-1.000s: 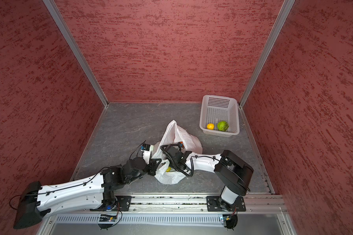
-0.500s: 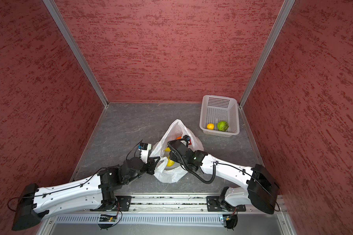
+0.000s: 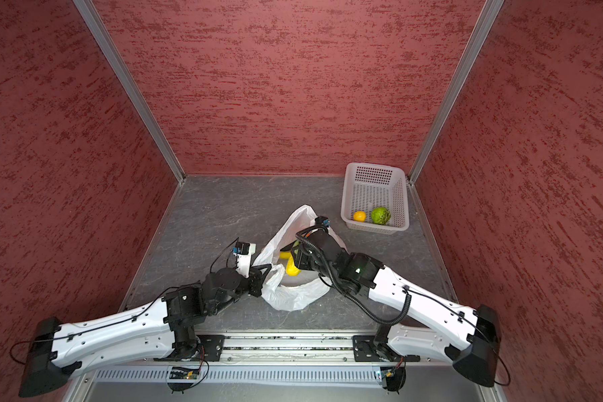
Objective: Untie the knot of the plastic bag and take out the fruit
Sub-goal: Place the fruit in the basket.
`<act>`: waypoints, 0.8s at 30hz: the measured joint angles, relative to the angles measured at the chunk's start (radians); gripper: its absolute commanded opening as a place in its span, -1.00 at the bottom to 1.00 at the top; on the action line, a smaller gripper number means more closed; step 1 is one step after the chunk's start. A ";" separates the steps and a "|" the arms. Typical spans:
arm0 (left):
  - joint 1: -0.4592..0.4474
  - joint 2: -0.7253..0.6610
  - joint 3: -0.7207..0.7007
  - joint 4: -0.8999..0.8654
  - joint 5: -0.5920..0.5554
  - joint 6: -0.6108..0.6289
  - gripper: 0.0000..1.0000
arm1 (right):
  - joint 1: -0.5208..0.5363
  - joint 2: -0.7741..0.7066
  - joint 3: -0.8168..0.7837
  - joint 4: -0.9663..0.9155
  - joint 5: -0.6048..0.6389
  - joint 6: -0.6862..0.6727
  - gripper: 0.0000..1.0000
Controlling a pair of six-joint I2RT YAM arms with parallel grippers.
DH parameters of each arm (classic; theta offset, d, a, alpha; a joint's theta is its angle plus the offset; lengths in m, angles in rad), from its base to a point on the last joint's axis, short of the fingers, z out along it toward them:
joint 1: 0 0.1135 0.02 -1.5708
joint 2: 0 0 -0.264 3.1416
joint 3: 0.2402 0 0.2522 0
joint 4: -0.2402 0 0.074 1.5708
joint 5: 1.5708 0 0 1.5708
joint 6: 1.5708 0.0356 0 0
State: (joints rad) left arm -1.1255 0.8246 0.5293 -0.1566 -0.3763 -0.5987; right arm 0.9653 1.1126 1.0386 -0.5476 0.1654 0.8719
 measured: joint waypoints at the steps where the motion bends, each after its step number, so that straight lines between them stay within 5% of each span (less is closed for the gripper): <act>1: 0.002 0.000 0.000 0.000 0.000 0.003 -1.00 | -0.003 0.000 0.026 -0.012 0.000 -0.018 -0.30; 8: 0.010 -0.001 0.000 0.000 0.000 0.016 -1.00 | -0.115 -0.008 0.160 -0.080 -0.005 -0.108 -0.26; 17: 0.027 -0.016 0.000 0.000 0.031 0.037 -1.00 | -0.557 -0.013 0.166 -0.070 -0.099 -0.199 -0.23; 24: 0.043 -0.016 0.005 -0.010 0.082 0.050 -1.00 | -0.826 0.127 0.164 0.065 -0.178 -0.241 -0.23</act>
State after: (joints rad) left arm -1.0824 0.8082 0.5346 -0.1661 -0.2939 -0.5484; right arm 0.1390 1.2392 1.2030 -0.4828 -0.0124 0.6304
